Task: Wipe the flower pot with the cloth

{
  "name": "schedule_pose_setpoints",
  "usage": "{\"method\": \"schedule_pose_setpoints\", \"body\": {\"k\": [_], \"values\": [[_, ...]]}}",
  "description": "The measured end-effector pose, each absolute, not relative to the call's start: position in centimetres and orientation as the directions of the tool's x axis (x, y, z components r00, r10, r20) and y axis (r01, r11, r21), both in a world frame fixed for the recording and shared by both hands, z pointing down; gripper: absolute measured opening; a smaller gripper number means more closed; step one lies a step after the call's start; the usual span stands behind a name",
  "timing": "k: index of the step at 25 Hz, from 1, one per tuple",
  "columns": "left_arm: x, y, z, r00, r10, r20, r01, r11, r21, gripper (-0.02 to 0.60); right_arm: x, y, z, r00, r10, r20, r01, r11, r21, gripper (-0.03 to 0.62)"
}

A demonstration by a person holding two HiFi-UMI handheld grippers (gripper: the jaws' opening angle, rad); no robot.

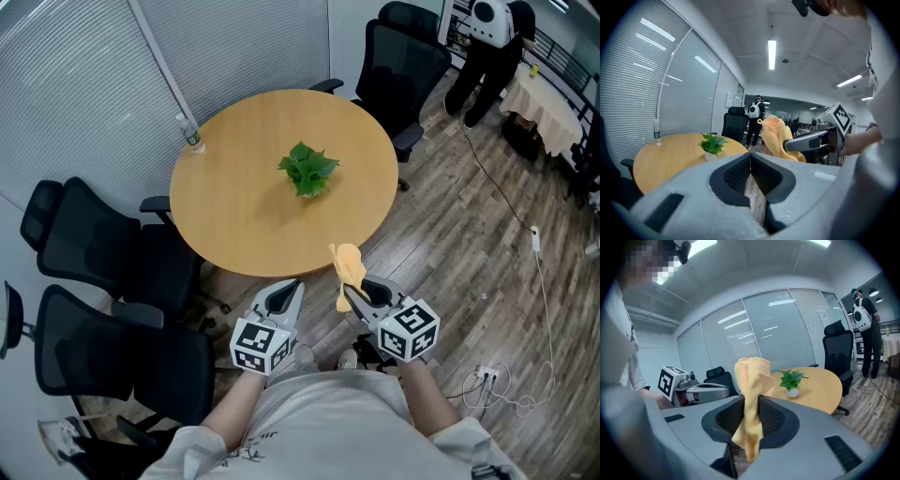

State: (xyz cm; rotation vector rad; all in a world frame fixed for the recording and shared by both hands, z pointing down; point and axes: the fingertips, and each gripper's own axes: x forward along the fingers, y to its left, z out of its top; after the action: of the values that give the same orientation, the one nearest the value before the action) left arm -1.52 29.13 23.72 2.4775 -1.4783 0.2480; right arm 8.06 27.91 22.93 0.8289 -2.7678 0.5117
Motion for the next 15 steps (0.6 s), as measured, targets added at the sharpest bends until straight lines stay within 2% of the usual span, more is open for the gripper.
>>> {"method": "schedule_pose_setpoints", "body": {"k": [11, 15], "values": [[-2.5, 29.3, 23.5, 0.475, -0.842, 0.257, -0.88, -0.46, 0.12, 0.011, 7.3, 28.2, 22.9, -0.817, -0.496, 0.294, -0.568, 0.78, -0.262, 0.084], [-3.3, 29.3, 23.3, 0.479, -0.841, 0.251, -0.878, -0.464, 0.12, 0.011, 6.7, 28.1, 22.3, -0.819, -0.512, 0.258, -0.571, 0.769, -0.286, 0.084]]}}
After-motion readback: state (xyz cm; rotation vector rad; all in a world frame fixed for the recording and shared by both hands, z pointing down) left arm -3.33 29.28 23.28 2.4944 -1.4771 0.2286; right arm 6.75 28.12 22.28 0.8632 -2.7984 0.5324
